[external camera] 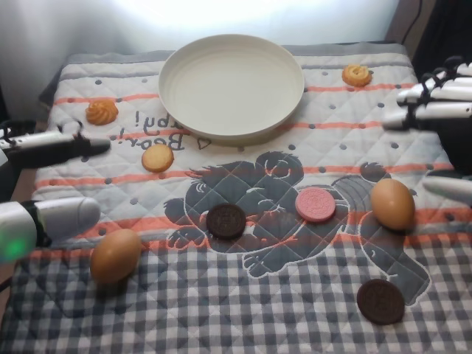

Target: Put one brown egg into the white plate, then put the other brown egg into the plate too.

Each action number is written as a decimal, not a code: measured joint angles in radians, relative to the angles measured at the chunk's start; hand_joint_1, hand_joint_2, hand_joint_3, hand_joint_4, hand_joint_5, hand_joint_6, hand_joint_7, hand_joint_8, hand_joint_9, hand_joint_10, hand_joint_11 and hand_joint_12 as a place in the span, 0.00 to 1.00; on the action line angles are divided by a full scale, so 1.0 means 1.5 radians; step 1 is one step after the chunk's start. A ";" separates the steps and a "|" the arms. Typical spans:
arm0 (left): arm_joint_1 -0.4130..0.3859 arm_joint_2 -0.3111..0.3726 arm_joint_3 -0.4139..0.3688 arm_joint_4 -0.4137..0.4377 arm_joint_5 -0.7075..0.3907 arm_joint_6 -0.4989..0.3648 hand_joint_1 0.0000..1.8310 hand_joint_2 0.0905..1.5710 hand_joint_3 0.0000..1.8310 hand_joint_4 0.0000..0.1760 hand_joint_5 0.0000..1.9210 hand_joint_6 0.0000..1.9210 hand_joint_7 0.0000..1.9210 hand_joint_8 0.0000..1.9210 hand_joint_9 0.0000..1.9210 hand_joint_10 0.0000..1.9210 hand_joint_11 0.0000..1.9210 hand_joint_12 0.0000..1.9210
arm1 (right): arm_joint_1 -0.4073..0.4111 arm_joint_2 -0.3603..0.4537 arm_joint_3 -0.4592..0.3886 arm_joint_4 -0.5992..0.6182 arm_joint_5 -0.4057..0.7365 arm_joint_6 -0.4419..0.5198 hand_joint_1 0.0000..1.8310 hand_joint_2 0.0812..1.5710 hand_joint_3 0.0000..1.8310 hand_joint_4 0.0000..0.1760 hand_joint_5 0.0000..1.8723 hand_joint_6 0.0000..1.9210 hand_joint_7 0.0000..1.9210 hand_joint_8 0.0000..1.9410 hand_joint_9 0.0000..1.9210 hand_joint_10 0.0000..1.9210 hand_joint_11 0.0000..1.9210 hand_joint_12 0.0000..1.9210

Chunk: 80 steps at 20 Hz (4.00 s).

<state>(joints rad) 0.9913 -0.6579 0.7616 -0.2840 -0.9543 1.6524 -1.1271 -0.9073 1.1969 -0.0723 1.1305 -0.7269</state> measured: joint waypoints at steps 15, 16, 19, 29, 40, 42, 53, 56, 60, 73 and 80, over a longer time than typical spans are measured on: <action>-0.054 -0.052 0.039 0.025 0.150 0.078 0.46 0.52 0.00 1.00 0.19 0.00 0.18 0.00 0.25 0.01 0.02 0.63 | 0.000 -0.001 0.002 0.001 0.000 0.000 0.27 0.82 0.00 0.60 0.35 0.00 0.26 0.00 0.26 0.00 0.19 0.22; -0.060 -0.056 0.045 0.027 0.161 0.078 0.48 0.52 0.00 1.00 0.18 0.00 0.19 0.01 0.26 0.01 0.03 0.63 | 0.000 -0.001 0.002 0.001 0.001 0.000 0.27 0.82 0.00 0.59 0.35 0.00 0.26 0.00 0.26 0.00 0.20 0.22; -0.078 -0.071 0.059 0.042 0.197 0.080 0.53 0.50 0.00 1.00 0.17 0.00 0.22 0.00 0.28 0.01 0.05 0.69 | 0.000 -0.001 0.003 0.001 0.001 0.000 0.28 0.82 0.00 0.53 0.36 0.00 0.27 0.00 0.26 0.00 0.19 0.22; -0.104 -0.091 0.072 0.073 0.232 0.081 0.67 0.60 0.00 0.46 0.31 0.00 0.42 0.02 0.21 0.66 0.09 0.91 | 0.000 -0.004 0.004 0.000 0.001 0.000 0.28 0.83 0.00 0.50 0.36 0.00 0.28 0.00 0.28 0.00 0.20 0.22; -0.108 -0.096 0.067 0.074 0.225 0.080 0.50 0.57 0.00 0.65 0.20 0.00 0.37 0.20 0.22 0.62 0.05 0.82 | 0.000 -0.006 0.004 0.005 0.001 0.000 0.31 0.83 0.00 0.21 0.38 0.00 0.30 0.00 0.30 0.00 0.21 0.24; -0.108 -0.096 0.065 0.074 0.225 0.080 0.49 0.52 0.00 0.69 0.21 0.00 0.37 0.14 0.22 0.56 0.06 0.80 | 0.000 -0.006 0.004 0.005 0.001 0.000 0.31 0.83 0.00 0.26 0.38 0.00 0.30 0.00 0.30 0.00 0.21 0.24; -0.119 -0.112 0.070 0.081 0.235 0.080 0.59 0.63 0.00 0.58 0.56 0.30 0.37 0.54 0.27 0.71 0.07 0.90 | 0.000 -0.006 0.004 0.006 0.001 0.000 0.33 0.83 0.00 0.30 0.38 0.00 0.30 0.00 0.30 0.00 0.21 0.23; -0.122 -0.116 0.070 0.082 0.240 0.080 0.58 0.64 0.00 0.98 0.59 0.37 0.46 0.61 0.31 0.73 0.09 0.90 | 0.000 -0.006 0.004 0.006 0.001 0.000 0.34 0.83 0.00 0.33 0.38 0.00 0.30 0.00 0.30 0.00 0.21 0.23; -0.126 -0.119 0.075 0.079 0.241 0.081 0.60 0.62 0.00 0.72 0.64 0.27 0.53 0.63 0.34 0.79 0.09 0.99 | 0.000 -0.006 0.004 0.007 0.001 0.000 0.33 0.83 0.00 0.26 0.39 0.00 0.31 0.00 0.31 0.00 0.21 0.23; -0.410 -0.285 0.296 0.047 0.306 0.081 0.60 0.66 0.00 0.24 0.58 0.39 0.55 0.35 0.30 0.72 0.07 0.93 | 0.000 -0.012 0.012 0.003 0.005 0.000 0.32 0.84 0.00 0.23 0.39 0.00 0.31 0.00 0.32 0.00 0.23 0.22; -0.476 -0.433 0.494 -0.034 0.461 0.158 0.49 0.60 0.00 0.33 0.50 0.03 0.48 0.32 0.26 0.69 0.04 0.93 | 0.014 -0.033 0.035 -0.023 -0.002 0.000 0.32 0.83 0.00 0.21 0.40 0.00 0.32 0.00 0.32 0.00 0.24 0.22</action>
<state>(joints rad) 0.2771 -1.3071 1.5032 -0.3347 -0.2626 1.8893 -1.1061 -0.9569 1.2499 -0.1074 1.1278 -0.7265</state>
